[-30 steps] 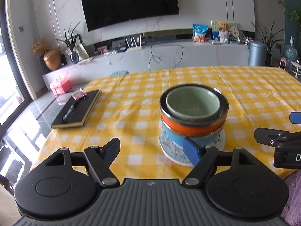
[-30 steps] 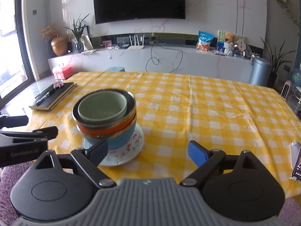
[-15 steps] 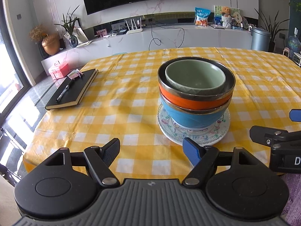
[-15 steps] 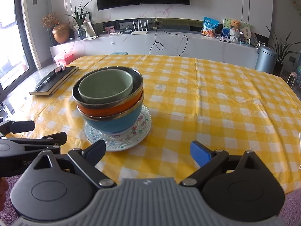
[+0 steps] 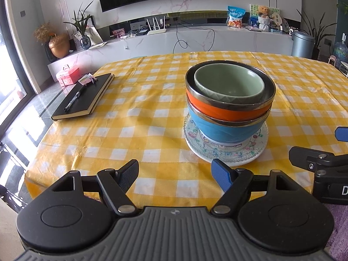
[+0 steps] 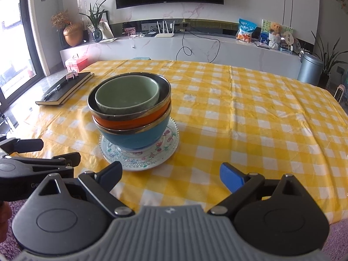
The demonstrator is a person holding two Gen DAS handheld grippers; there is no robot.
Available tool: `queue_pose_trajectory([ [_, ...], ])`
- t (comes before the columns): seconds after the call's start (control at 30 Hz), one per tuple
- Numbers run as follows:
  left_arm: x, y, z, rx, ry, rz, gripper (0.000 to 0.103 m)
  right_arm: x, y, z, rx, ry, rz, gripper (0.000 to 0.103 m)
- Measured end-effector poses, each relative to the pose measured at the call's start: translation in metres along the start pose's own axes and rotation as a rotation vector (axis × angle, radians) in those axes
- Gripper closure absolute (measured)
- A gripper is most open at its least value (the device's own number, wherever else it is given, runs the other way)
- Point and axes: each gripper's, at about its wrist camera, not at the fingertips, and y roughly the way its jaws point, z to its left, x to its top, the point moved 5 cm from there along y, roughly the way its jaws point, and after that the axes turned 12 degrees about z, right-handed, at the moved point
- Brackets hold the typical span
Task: Organize plates and bowls
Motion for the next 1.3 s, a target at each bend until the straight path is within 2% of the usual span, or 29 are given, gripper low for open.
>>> queue_pose_trajectory([
  [1.3, 0.0002, -0.0016, -0.0023, -0.002, 0.004, -0.004, 0.014, -0.0025, 0.0021, 0.0027, -0.001, -0.006, 0.001, 0.008],
])
